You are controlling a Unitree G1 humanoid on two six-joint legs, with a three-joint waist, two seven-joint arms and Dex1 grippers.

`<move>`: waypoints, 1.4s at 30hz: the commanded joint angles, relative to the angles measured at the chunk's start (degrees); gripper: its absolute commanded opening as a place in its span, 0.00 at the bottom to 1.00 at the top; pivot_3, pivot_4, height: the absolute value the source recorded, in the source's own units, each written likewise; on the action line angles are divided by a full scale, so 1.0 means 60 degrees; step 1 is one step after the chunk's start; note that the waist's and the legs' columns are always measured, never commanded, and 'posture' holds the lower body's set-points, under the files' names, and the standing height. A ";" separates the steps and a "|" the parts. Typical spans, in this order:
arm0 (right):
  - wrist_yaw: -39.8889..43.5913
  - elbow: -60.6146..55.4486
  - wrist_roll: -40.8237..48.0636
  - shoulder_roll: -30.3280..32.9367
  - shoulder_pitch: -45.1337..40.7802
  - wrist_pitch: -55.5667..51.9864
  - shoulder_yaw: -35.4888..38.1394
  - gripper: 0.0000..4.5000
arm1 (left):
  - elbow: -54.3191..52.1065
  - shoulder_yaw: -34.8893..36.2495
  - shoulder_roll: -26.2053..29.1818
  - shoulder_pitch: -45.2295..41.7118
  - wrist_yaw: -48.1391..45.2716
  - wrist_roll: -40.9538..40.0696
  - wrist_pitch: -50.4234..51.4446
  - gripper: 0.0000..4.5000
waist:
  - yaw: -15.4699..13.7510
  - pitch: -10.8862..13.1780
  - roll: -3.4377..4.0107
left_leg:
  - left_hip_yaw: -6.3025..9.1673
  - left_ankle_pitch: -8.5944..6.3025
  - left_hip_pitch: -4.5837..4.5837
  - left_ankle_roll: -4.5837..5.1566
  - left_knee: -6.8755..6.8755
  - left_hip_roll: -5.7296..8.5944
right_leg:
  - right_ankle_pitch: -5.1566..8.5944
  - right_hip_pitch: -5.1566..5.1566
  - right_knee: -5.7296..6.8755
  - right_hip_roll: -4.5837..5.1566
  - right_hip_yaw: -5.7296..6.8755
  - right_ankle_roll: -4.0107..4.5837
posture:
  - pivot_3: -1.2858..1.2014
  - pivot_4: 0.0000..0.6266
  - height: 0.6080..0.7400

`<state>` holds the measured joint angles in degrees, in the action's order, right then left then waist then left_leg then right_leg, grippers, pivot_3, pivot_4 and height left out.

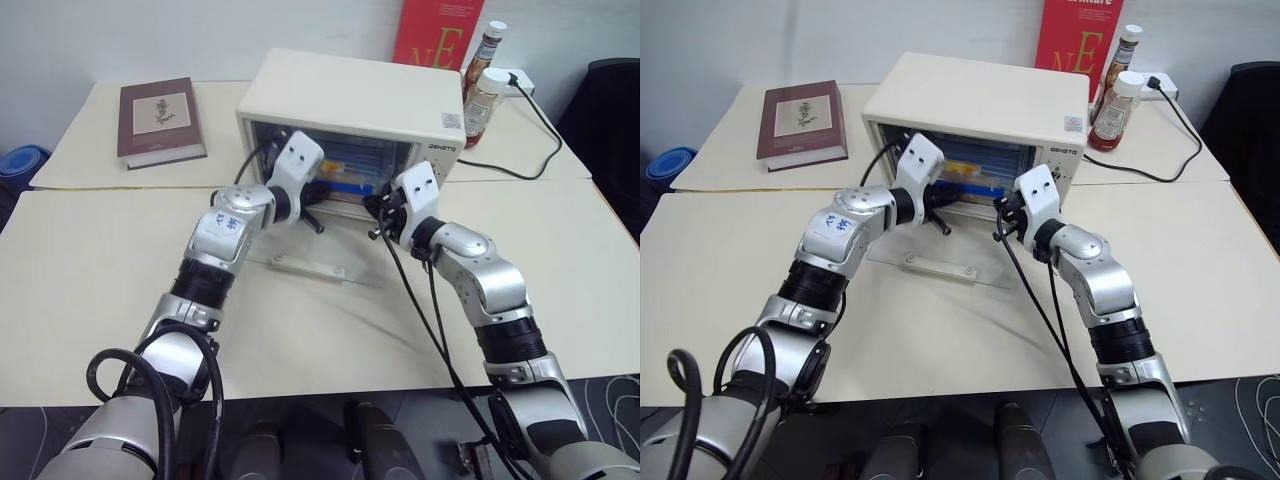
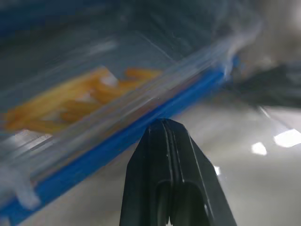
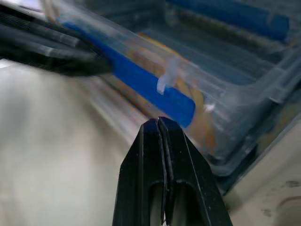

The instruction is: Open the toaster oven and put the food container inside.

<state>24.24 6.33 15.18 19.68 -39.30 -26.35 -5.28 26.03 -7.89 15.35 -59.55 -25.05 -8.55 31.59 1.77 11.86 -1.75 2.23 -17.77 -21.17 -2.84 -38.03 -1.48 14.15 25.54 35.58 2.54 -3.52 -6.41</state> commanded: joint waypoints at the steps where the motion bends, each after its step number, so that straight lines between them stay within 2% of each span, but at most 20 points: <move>1: 0.0195 -0.0188 0.0039 0.0032 -0.0107 0.0079 0.0362 0.01 | 0.0324 0.0293 0.0006 -0.0195 -0.0105 0.0091 -0.0412 0.00 | 0.0002 0.0000 0.0003 | 0.0000 0.0000 0.0000 0.0000 0.0003 0.0000 | 0.0000 0.0000 0.0006 0.0000 0.0000 0.0000 | 0.52 0.24 1.00; 3: 0.0475 -0.0687 0.0266 0.0131 0.0109 -0.0228 0.0446 0.01 | 0.0041 0.0286 0.0225 -0.0047 -0.0486 0.0058 -0.0372 0.00 | 0.0012 0.0001 0.0004 | 0.0000 0.0000 -0.0007 0.0000 0.0008 -0.0001 | 0.0000 0.0005 0.0020 -0.0001 0.0000 -0.0001 | 0.52 0.24 1.00; 6: 0.1337 -0.2622 0.1129 0.0908 0.1186 -0.1335 0.0735 0.01 | -0.1362 0.0558 0.1316 0.0516 -0.1655 -0.0406 0.0345 0.00 | 0.0007 0.0002 0.0007 | 0.0002 0.0000 -0.0010 0.0000 0.0023 -0.0004 | 0.0000 0.0009 0.0018 -0.0002 0.0002 -0.0001 | 0.52 0.24 1.00; 7: 0.1509 -0.3125 0.1346 0.1127 0.1482 -0.1625 0.0811 0.00 | -0.1768 0.0637 0.1592 0.0674 -0.1942 -0.0549 0.0536 0.08 | 0.0007 0.0002 0.0007 | 0.0002 -0.0001 -0.0012 0.0001 0.0032 -0.0005 | 0.0000 0.0012 0.0012 -0.0001 0.0002 -0.0001 | 0.52 0.24 1.00; 8: 0.1742 -0.3798 0.1741 0.1488 0.1970 -0.2094 0.0975 0.00 | -0.2465 0.0808 0.2063 0.0909 -0.2542 -0.1006 0.1002 0.11 | 0.0003 0.0004 0.0009 | 0.0003 -0.0002 -0.0012 0.0000 0.0038 -0.0006 | 0.0000 0.0013 0.0007 -0.0002 0.0003 0.0000 | 0.52 0.24 1.00; 10: 0.2192 -0.4940 0.2526 0.2138 0.2851 -0.2907 0.1281 0.00 | -0.3704 0.1067 0.2981 0.1337 -0.3639 -0.1767 0.1656 0.25 | -0.0016 0.0006 0.0012 | 0.0004 -0.0003 -0.0025 -0.0002 0.0038 -0.0007 | 0.0001 0.0018 0.0000 0.0000 0.0004 -0.0001 | 0.52 0.24 1.00; 13: 0.2805 -0.6283 0.3504 0.2964 0.4280 -0.3605 0.1708 0.00 | -0.5095 0.1452 0.4733 0.2108 -0.5430 -0.2553 0.1830 0.45 | -0.0025 0.0007 0.0011 | 0.0008 -0.0005 -0.0010 -0.0002 0.0035 -0.0007 | 0.0001 0.0000 -0.0004 0.0000 0.0007 -0.0001 | 0.52 0.24 1.00; 17: 0.2531 -0.6698 0.3400 0.3073 0.5414 -0.3552 0.1676 0.00 | -0.5993 0.1939 0.6906 0.2928 -0.7709 -0.3335 0.1554 0.72 | 0.0030 0.0007 0.0008 | 0.0000 -0.0004 0.0025 -0.0002 0.0029 -0.0013 | 0.0023 -0.0016 -0.0019 -0.0009 0.0006 0.0034 | 0.52 0.24 1.00; 21: 0.2352 -0.6543 0.3084 0.2866 0.5911 -0.3227 0.1269 0.00 | -0.5891 0.2141 0.7719 0.2667 -0.8075 -0.3472 0.1540 0.98 | -0.0037 0.0007 0.0006 | 0.0003 0.0004 0.0020 0.0011 0.0013 -0.0016 | 0.0066 -0.0016 -0.0021 -0.0020 0.0005 0.0108 | 0.52 0.24 1.00; 25: 0.1820 -0.5448 0.2054 0.2096 0.5849 -0.2241 0.0512 0.00 | -0.5649 0.2154 0.7878 0.2404 -0.8056 -0.3439 0.1445 0.99 | -0.0012 0.0003 0.0000 | 0.0008 0.0006 0.0013 0.0015 0.0008 -0.0016 | 0.0065 -0.0017 -0.0021 -0.0023 0.0005 0.0104 | 0.52 0.24 1.00; 29: 0.1413 -0.3974 0.1197 0.1291 0.5324 -0.1232 0.0131 0.00 | -0.5990 0.2158 0.8247 0.2589 -0.8679 -0.3876 0.1798 0.99 | 0.0084 0.0004 0.0001 | 0.0005 0.0003 0.0013 0.0019 0.0012 -0.0017 | 0.0037 -0.0005 -0.0002 -0.0026 0.0004 0.0054 | 0.52 0.24 1.00; 35: 0.1414 -0.2960 0.1299 0.0642 0.4006 -0.0846 0.0571 0.00 | -0.5741 0.2086 0.8096 0.2386 -0.8368 -0.3616 0.1475 0.99 | 0.0136 0.0006 0.0004 | 0.0012 0.0000 0.0021 0.0025 0.0012 -0.0025 | 0.0039 -0.0006 0.0015 -0.0032 0.0010 0.0057 | 0.52 0.24 1.00; 38: 0.1934 -0.4308 0.3751 0.1688 0.2830 -0.2742 0.2466 0.11 | -0.5178 0.2310 0.8175 0.2593 -0.8271 -0.3409 0.1126 1.00 | 0.0130 0.0010 0.0010 | 0.0022 -0.0008 0.0015 0.0037 0.0012 -0.0025 | 0.0039 -0.0002 0.0020 -0.0032 0.0018 0.0058 | 0.52 0.24 1.00; 40: 0.2337 -0.4507 0.4802 0.2574 0.2260 -0.3504 0.3412 0.22 | -0.4799 0.2368 0.8237 0.2603 -0.8251 -0.3268 0.0910 1.00 | 0.0118 0.0065 0.0095 | 0.0018 -0.0012 -0.0002 0.0041 0.0002 -0.0021 | 0.0036 0.0005 0.0019 -0.0025 0.0013 0.0052 | 0.52 0.24 1.00; 42: 0.2569 -0.4292 0.5778 0.3479 0.1655 -0.4357 0.4232 0.36 | -0.4395 0.2421 0.8261 0.2509 -0.8254 -0.3188 0.0722 1.00 | 0.0105 0.0068 0.0099 | 0.0005 -0.0013 0.0000 0.0043 -0.0003 -0.0013 | 0.0029 0.0011 0.0019 -0.0017 0.0005 0.0039 | 0.52 0.24 1.00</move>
<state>37.46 -16.97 42.17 36.96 -26.85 -47.63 14.06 -2.20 3.98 63.54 -43.87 -74.74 -28.49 37.80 2.40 12.27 -1.16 2.31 -17.86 -21.17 -2.55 -38.04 -1.63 14.34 25.60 35.69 2.38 -3.44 -6.15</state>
